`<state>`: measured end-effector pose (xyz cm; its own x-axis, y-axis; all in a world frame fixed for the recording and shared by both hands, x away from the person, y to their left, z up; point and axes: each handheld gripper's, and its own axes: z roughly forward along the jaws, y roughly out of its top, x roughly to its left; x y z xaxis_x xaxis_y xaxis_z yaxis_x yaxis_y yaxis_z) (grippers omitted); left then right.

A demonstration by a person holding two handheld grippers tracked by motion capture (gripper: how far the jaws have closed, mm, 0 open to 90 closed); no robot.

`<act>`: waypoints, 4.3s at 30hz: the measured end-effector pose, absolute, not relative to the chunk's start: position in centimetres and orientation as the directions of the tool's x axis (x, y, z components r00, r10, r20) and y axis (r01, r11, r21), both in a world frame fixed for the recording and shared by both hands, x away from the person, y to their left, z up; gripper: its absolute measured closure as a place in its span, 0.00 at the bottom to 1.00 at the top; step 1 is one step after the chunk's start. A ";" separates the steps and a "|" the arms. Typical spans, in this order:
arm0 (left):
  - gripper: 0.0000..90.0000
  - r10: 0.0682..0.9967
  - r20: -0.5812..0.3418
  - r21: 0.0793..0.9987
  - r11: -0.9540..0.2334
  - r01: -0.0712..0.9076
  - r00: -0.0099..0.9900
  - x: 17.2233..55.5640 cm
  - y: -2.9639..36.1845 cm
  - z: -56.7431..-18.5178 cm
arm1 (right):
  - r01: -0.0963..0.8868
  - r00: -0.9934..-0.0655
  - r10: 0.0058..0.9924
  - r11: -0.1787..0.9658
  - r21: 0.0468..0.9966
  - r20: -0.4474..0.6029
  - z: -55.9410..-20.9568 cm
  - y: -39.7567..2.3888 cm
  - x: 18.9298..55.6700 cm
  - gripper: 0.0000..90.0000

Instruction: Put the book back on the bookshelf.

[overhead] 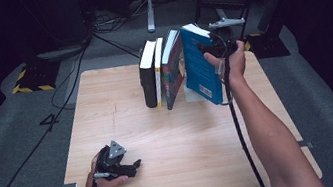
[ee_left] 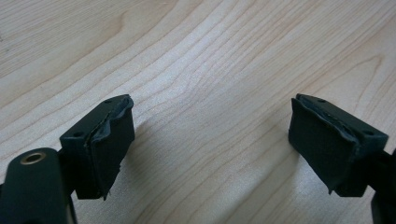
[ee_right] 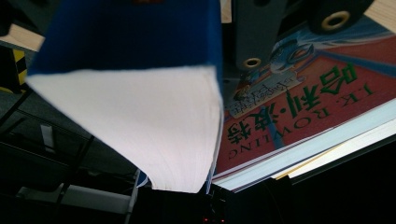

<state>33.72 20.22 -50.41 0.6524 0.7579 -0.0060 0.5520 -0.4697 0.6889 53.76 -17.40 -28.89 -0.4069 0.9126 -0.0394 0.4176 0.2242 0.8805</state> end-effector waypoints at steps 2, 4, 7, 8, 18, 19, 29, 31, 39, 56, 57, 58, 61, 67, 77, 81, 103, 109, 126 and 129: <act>0.16 0.758 -0.006 0.689 -0.470 0.552 0.652 33.7 20.2 -50.4 | 0.415 -0.410 0.911 0.231 0.880 -0.045 -29.3 -17.2 53.9 0.68; 0.16 0.758 -0.006 0.689 -0.470 0.552 0.652 33.7 20.2 -50.4 | 0.413 -0.408 0.912 0.234 0.880 -0.052 -29.7 -17.0 53.9 0.68; 0.16 0.758 -0.008 0.689 -0.468 0.553 0.652 33.7 20.2 -50.4 | 0.416 -0.405 0.913 0.233 0.879 -0.050 -30.4 -17.1 53.9 0.68; 0.16 0.758 -0.008 0.689 -0.469 0.553 0.652 33.7 20.2 -50.4 | 0.419 -0.405 0.913 0.234 0.877 -0.050 -30.8 -17.2 53.8 0.68; 0.16 0.761 -0.017 0.688 -0.462 0.560 0.649 33.7 20.1 -50.4 | 0.403 -0.463 0.885 0.255 0.879 -0.045 -32.0 -18.5 51.3 0.67; 0.16 0.761 -0.017 0.688 -0.461 0.560 0.648 33.7 20.1 -50.4 | 0.403 -0.468 0.883 0.257 0.878 -0.043 -32.2 -18.7 50.9 0.66; 0.16 0.761 -0.018 0.691 -0.459 0.558 0.648 33.8 19.8 -50.5 | 0.416 -0.499 0.864 0.302 0.858 -0.063 -33.2 -20.7 47.3 0.65; 0.16 0.759 -0.013 0.690 -0.464 0.555 0.650 33.8 19.8 -50.5 | 0.419 -0.498 0.865 0.304 0.856 -0.064 -33.2 -20.9 46.8 0.65; 0.16 0.756 -0.010 0.688 -0.469 0.553 0.654 33.9 19.8 -50.4 | 0.490 -0.554 0.827 0.414 0.767 -0.093 -31.4 -20.9 48.2 0.54; 0.16 0.752 -0.018 0.689 -0.468 0.553 0.659 33.9 19.8 -50.5 | 0.597 -0.558 0.828 0.450 0.664 -0.060 -29.5 -19.3 51.7 0.66; 0.16 0.752 -0.019 0.690 -0.468 0.553 0.659 33.9 19.8 -50.5 | 0.597 -0.552 0.832 0.446 0.668 -0.062 -29.4 -19.3 51.7 0.67; 0.16 0.751 -0.019 0.690 -0.469 0.552 0.660 33.9 19.8 -50.5 | 0.599 -0.537 0.841 0.433 0.674 -0.063 -29.4 -19.1 51.8 0.67; 0.16 0.749 -0.019 0.690 -0.470 0.551 0.663 33.9 19.8 -50.5 | 0.598 -0.517 0.852 0.428 0.678 -0.082 -29.0 -18.4 52.2 0.67; 0.16 0.739 -0.018 0.689 -0.479 0.544 0.673 33.9 19.7 -50.5 | 0.584 -0.478 0.873 0.401 0.706 -0.100 -27.8 -17.3 53.1 0.67; 0.16 0.725 -0.010 0.687 -0.496 0.531 0.689 33.9 19.7 -50.4 | 0.567 -0.387 0.918 0.306 0.764 -0.080 -27.5 -16.5 54.8 0.67; 0.16 0.724 -0.015 0.688 -0.493 0.533 0.689 33.9 19.7 -50.4 | 0.565 -0.373 0.925 0.291 0.772 -0.076 -27.5 -16.1 55.3 0.66; 0.16 0.722 -0.018 0.688 -0.493 0.533 0.691 33.9 19.6 -50.4 | 0.552 -0.319 0.946 0.232 0.801 -0.055 -30.2 -16.7 55.0 0.65; 0.16 0.723 -0.018 0.689 -0.491 0.532 0.691 33.9 19.6 -50.5 | 0.545 -0.354 0.934 0.244 0.802 -0.043 -30.5 -17.1 54.3 0.64; 0.16 0.724 -0.015 0.689 -0.492 0.532 0.690 33.9 19.6 -50.5 | 0.546 -0.434 0.900 0.297 0.783 -0.039 -29.7 -18.9 52.1 0.51; 0.16 0.725 -0.019 0.689 -0.490 0.534 0.689 33.9 19.6 -50.5 | 0.541 -0.465 0.884 0.318 0.779 -0.038 -29.8 -19.3 51.5 0.47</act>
